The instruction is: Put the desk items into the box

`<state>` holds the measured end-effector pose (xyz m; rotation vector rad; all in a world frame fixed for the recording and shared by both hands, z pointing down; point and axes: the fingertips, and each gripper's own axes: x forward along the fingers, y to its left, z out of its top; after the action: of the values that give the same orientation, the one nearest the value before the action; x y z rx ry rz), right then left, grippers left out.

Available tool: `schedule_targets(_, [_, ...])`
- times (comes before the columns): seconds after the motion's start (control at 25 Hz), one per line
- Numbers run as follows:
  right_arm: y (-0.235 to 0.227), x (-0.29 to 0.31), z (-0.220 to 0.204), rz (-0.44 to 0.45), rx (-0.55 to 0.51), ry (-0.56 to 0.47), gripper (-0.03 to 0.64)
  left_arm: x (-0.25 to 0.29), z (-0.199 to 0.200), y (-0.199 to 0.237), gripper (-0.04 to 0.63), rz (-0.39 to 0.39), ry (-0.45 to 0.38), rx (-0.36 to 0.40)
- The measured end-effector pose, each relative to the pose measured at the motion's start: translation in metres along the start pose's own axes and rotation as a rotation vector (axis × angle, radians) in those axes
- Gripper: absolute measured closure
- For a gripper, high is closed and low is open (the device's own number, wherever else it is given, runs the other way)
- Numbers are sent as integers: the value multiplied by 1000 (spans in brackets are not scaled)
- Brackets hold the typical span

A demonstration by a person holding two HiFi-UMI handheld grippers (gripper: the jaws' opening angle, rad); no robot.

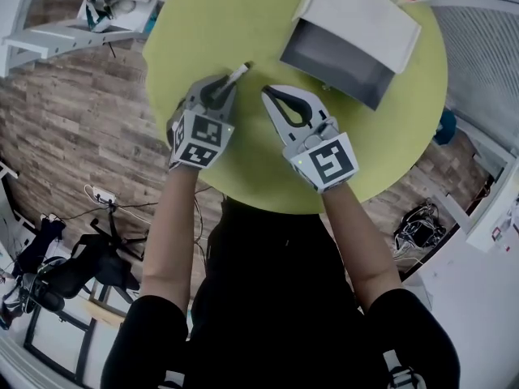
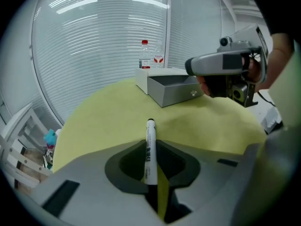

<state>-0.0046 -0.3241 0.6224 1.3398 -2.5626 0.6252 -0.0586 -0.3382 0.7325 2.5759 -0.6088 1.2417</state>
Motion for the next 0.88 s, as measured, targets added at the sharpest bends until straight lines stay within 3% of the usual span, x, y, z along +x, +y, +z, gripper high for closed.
schedule_targets(0.24, [-6, -12, 15, -30, -26, -14, 598, -10, 13, -4, 522, -28, -21, -20])
schedule_targets(0.6, [-23, -58, 45, -99, -13, -40, 598, -34, 90, -25, 523, -48, -77, 125])
schedule_targets(0.88, [-49, -101, 60, -180, -15, -53, 598, -29, 157, -62, 523, -110, -116, 236])
